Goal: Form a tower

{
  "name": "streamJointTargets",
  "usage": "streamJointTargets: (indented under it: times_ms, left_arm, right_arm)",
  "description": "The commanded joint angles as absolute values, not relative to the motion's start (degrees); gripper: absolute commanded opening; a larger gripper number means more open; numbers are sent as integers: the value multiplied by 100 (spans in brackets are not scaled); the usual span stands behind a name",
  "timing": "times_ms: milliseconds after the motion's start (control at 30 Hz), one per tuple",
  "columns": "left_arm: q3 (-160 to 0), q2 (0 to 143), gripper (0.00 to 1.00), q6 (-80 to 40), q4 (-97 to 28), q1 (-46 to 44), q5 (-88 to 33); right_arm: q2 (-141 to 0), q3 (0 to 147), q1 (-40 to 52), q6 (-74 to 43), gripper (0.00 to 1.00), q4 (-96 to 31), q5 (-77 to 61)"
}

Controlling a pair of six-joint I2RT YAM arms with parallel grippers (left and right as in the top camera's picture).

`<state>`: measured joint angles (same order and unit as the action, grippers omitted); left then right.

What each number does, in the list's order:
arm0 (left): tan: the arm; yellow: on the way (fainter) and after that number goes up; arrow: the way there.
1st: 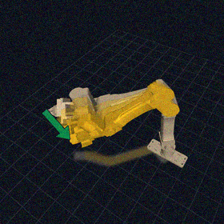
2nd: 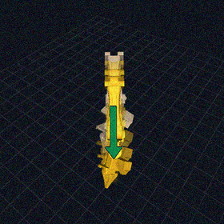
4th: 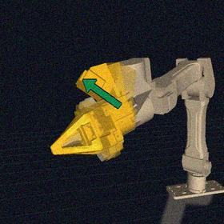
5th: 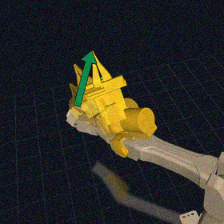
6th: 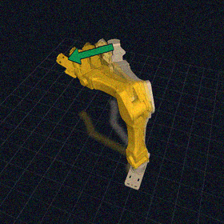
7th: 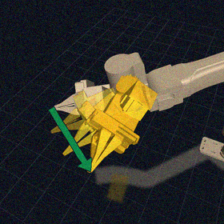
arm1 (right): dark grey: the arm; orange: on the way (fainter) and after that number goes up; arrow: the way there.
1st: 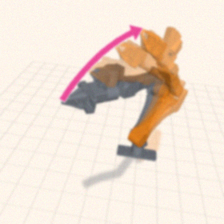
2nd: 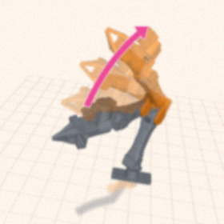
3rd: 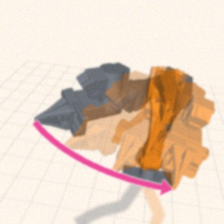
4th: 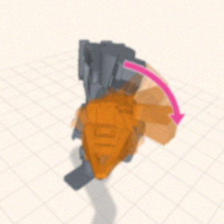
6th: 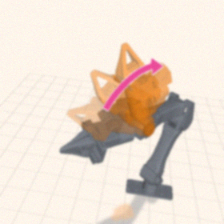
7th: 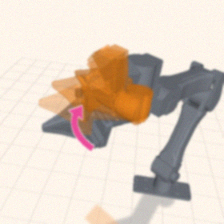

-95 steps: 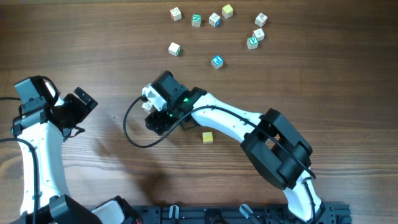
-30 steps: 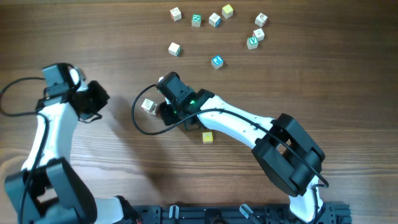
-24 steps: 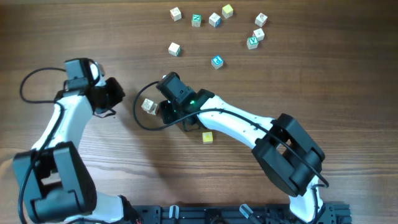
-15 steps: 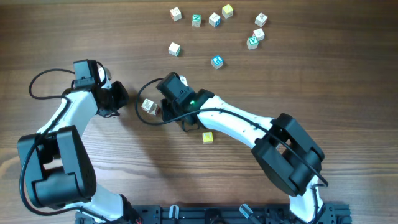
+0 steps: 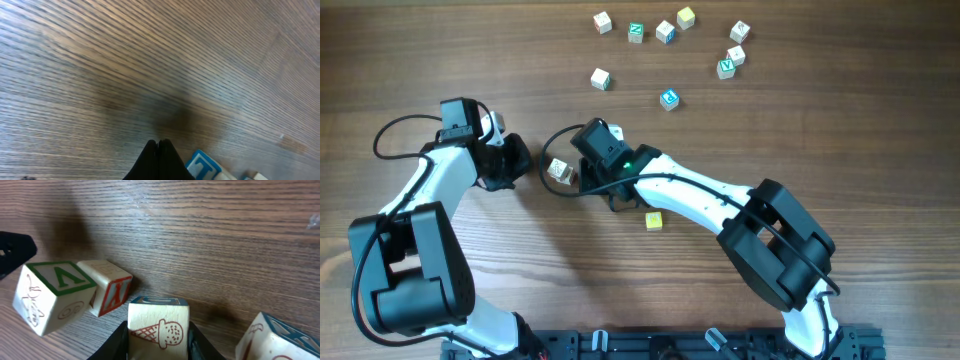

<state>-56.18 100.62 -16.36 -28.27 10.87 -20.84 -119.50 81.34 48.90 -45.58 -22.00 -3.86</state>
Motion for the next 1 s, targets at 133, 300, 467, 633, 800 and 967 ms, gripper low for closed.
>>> streamJointTargets:
  times_ms: [133,300,467,633,800,967]
  left_arm:
    - [-5588,10119,4,-1516,-3072,1037,-2423]
    - [-5588,10119,4,-1518,-3242,915,-2423]
    - [-5588,10119,4,-1518,-3260,709,-2418]
    - [-5588,10119,4,-1518,-3269,674,-2416]
    - [-5588,10119,4,-1518,-3308,674,-2418]
    - [-5588,10119,4,-1518,-3258,674,-2418]
  right_arm:
    - [-12066,8093,4869,-4668,5,-2167,-602]
    - [-12066,8093,4869,-4672,5,-2145,-604]
    - [-12066,8093,4869,-4818,5,-2150,-648]
    - [-12066,8093,4869,-4818,6,-2150,-652]
    - [-12066,8093,4869,-4818,6,-2137,-711]
    - [-12066,8093,4869,-4801,6,-2029,-777]
